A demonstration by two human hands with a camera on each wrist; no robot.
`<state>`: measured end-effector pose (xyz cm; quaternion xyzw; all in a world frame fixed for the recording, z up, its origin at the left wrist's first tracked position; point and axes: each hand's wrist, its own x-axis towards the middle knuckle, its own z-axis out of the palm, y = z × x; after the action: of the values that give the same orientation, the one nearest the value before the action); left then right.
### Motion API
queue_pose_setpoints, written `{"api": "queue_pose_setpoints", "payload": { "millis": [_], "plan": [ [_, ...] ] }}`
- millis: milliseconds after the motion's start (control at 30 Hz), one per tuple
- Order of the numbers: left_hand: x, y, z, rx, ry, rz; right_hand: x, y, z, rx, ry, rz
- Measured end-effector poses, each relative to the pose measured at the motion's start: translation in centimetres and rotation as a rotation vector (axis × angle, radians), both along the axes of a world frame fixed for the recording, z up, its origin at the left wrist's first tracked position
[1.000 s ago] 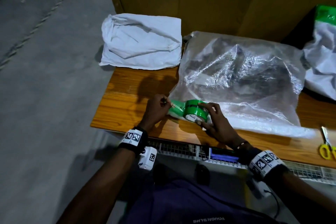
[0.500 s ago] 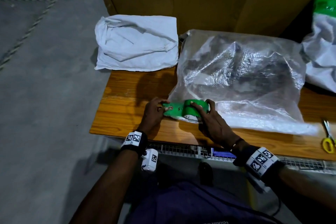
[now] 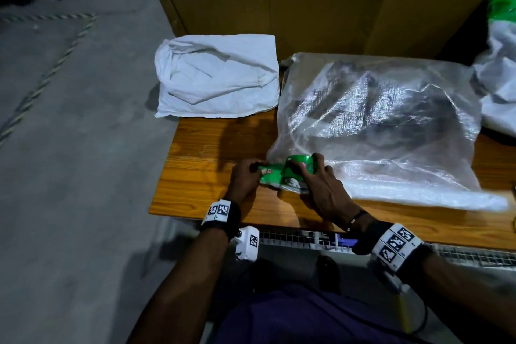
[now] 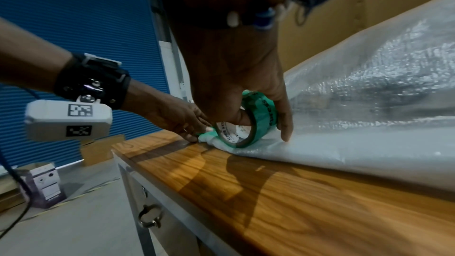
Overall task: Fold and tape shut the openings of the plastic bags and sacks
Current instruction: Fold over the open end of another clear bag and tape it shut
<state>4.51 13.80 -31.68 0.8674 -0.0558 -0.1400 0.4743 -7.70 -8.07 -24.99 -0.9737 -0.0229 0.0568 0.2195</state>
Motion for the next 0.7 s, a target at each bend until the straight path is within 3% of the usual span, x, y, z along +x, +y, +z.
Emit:
{"api": "queue_pose_setpoints", "payload": {
  "millis": [200,267,367,500,567,633,700],
  "plan": [
    [-2.6,-0.6,0.4,-0.242,0.054,0.404,-0.1,-0.8,-0.4,0.051,-0.01,0.005],
    [-3.4,-0.7,0.4,-0.16,-0.056,0.405,0.1,-1.3,-0.3,0.072,-0.015,0.01],
    [-4.2,-1.3,0.6,0.122,-0.256,0.26,0.2,-2.1,-0.4,0.124,-0.039,0.043],
    [-5.9,-1.9,1.6,0.639,-0.356,-0.013,0.6,-3.2,-1.1,0.289,-0.108,0.074],
    [-7.2,-2.1,2.4,0.67,-0.425,-0.112,0.5,-3.8,-1.8,0.328,-0.122,0.091],
    [-7.8,-2.3,2.4,0.577,-0.498,-0.257,0.2,-4.0,-2.4,0.362,-0.134,0.106],
    [-7.9,-2.3,2.2,0.545,-0.48,-0.406,0.0,-3.8,-2.5,0.425,-0.135,0.085]
  ]
}}
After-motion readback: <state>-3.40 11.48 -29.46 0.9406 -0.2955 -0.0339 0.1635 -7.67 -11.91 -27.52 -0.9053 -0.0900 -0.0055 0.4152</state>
